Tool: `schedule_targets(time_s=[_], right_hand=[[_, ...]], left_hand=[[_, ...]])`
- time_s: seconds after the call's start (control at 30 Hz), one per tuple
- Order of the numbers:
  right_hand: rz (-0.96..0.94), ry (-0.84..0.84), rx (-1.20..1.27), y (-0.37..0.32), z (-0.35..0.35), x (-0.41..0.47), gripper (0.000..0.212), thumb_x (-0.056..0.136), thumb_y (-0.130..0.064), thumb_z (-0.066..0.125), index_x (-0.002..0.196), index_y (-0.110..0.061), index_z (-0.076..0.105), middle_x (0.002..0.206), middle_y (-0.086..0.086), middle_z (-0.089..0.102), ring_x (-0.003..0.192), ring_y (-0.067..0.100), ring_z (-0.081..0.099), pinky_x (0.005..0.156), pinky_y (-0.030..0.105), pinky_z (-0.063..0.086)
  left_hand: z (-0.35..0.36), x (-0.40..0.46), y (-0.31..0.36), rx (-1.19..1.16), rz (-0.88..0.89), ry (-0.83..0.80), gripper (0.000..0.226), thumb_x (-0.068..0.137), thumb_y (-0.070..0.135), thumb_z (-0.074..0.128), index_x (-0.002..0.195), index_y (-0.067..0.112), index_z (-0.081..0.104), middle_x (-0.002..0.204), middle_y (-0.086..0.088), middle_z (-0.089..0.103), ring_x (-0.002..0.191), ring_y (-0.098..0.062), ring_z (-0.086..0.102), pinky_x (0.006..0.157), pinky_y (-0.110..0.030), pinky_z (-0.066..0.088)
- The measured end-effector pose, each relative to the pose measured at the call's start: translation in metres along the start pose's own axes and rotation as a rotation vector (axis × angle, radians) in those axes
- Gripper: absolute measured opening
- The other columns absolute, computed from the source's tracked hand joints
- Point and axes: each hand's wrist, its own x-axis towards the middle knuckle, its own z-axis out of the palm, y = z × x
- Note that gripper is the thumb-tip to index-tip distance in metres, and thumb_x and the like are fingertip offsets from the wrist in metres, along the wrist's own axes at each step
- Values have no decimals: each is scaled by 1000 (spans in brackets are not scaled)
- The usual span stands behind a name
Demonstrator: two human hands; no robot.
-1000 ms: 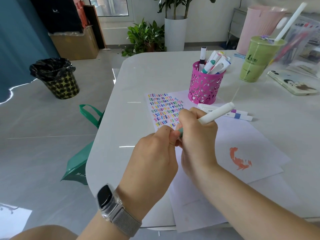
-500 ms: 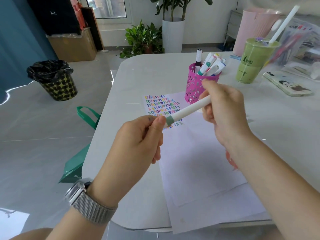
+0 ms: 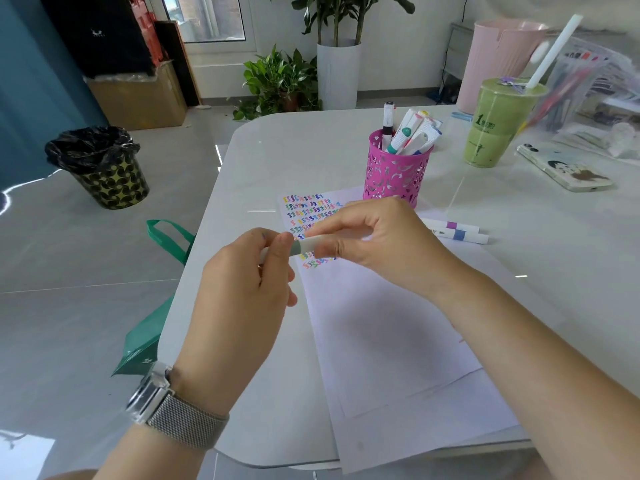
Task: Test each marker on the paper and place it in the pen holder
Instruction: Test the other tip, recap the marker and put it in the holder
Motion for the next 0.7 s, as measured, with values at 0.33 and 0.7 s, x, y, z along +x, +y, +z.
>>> schedule_targets(time_s=[0.33,0.7], right_hand=[[-142,461,-94,9,-25,14,37,85,-18,69,113,-24,47,83,-6,68,66,12,64,67,32,53],[-259,1034,215,25,-71,23,41,91,0,50,122,-15,27,120,-4,40,97,19,68,69,37,61]], left_hand=[[0,-3,4,6,-37,52,21,86,28,49,107,26,50,78,8,63,52,-9,61,60,-42,53],[6,-5,1,175,-13,21,22,87,25,51,109,26,49,79,13,61,61,-14,65,60,-41,52]])
